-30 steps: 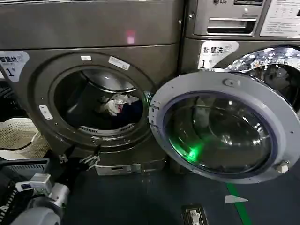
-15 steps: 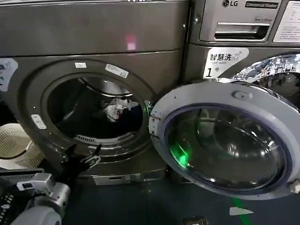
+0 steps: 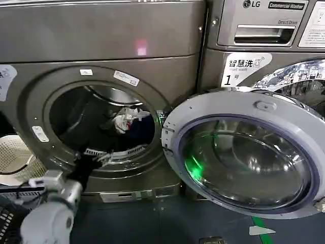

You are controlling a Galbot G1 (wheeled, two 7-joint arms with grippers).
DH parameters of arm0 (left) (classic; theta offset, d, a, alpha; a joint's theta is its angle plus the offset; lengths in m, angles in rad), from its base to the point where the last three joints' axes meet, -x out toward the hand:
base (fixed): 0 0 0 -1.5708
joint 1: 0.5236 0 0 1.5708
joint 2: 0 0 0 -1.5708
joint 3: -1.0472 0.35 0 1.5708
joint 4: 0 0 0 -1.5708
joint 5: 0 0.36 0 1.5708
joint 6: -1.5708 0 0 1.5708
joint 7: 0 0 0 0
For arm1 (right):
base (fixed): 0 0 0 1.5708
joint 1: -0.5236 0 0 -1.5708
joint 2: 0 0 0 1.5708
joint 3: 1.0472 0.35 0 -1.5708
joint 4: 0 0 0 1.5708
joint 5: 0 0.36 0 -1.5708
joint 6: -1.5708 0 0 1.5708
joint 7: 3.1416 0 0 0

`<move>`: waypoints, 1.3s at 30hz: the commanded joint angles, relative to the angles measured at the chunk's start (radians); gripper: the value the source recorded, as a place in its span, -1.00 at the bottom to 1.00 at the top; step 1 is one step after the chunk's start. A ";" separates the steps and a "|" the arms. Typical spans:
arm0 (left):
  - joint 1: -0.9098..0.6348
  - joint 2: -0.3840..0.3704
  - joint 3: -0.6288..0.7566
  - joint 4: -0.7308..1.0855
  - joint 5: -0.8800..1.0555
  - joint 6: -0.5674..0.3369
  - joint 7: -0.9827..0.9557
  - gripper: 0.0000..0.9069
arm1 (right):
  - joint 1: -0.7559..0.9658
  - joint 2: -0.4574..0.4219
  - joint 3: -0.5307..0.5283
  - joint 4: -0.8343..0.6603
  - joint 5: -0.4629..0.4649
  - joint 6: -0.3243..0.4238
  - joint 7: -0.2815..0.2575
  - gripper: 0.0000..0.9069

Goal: Grasp the clothes from the dryer.

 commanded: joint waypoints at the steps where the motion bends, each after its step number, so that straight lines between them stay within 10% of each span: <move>1: -0.310 0.004 0.065 0.435 0.005 -0.098 -0.015 1.00 | 0.010 -0.005 -0.012 0.009 -0.010 -0.003 0.002 1.00; 24: -0.750 -0.012 0.185 1.198 0.008 -0.338 0.084 1.00 | 0.048 -0.003 -0.041 0.004 -0.004 0.004 -0.014 1.00; 39: -0.923 0.030 0.604 1.390 0.184 -0.430 0.708 1.00 | 0.052 -0.016 -0.051 -0.008 -0.007 0.008 -0.019 1.00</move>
